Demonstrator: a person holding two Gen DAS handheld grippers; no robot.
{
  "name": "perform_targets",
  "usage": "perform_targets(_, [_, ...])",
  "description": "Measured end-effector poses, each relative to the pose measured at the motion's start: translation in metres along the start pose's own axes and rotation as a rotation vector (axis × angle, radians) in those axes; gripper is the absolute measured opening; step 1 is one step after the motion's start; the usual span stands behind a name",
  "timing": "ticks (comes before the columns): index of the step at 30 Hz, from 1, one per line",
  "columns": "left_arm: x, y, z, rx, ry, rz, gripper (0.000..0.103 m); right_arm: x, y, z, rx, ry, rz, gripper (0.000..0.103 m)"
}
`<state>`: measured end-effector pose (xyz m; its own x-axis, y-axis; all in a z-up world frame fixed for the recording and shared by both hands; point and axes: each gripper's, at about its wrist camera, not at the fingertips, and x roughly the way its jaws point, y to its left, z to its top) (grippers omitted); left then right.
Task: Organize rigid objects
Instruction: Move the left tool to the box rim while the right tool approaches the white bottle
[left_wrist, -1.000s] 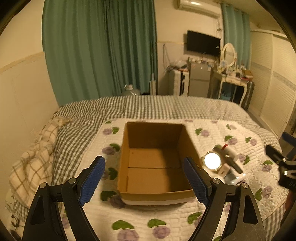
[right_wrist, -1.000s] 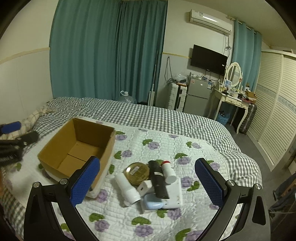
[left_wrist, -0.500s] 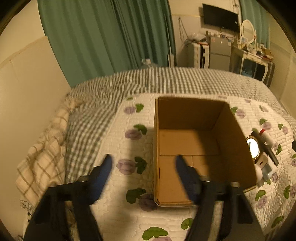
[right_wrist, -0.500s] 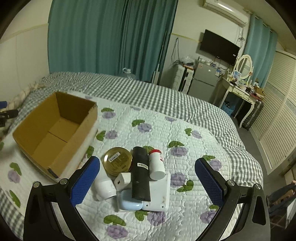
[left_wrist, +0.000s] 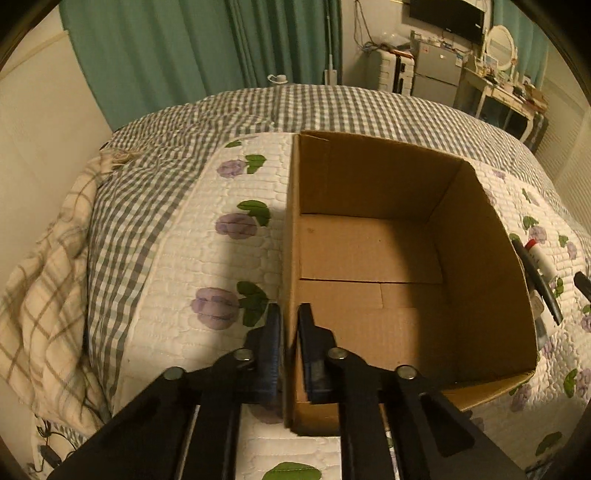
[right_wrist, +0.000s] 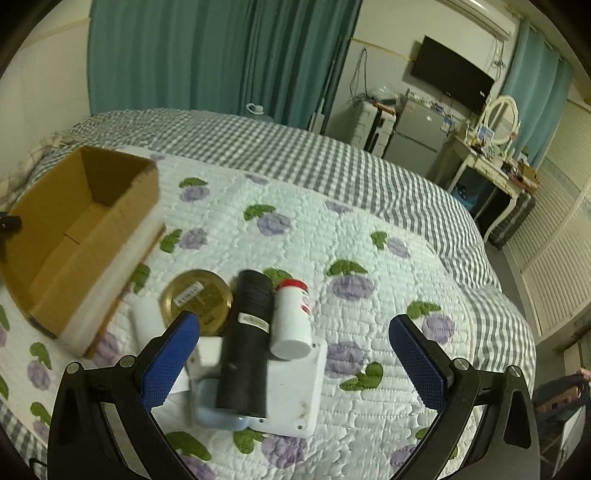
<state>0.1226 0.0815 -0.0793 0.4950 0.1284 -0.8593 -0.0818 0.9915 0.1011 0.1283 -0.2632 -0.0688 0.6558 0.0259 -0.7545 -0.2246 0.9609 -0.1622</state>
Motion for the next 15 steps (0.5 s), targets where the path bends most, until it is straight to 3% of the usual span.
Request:
perform_targets(6, [0.000,-0.004,0.002,0.024,0.005,0.018,0.008,0.018,-0.017,-0.012,0.046,0.049,0.025,0.103])
perform_targets(9, [0.000,-0.005,0.003,0.032,0.010,0.024,0.008,0.024,-0.016,-0.010,0.032,0.062,0.031,0.096])
perform_targets(15, [-0.001,-0.008,0.003,0.038,0.013,0.029,0.008,0.051,-0.016,-0.004,0.075,0.131,0.126,0.070])
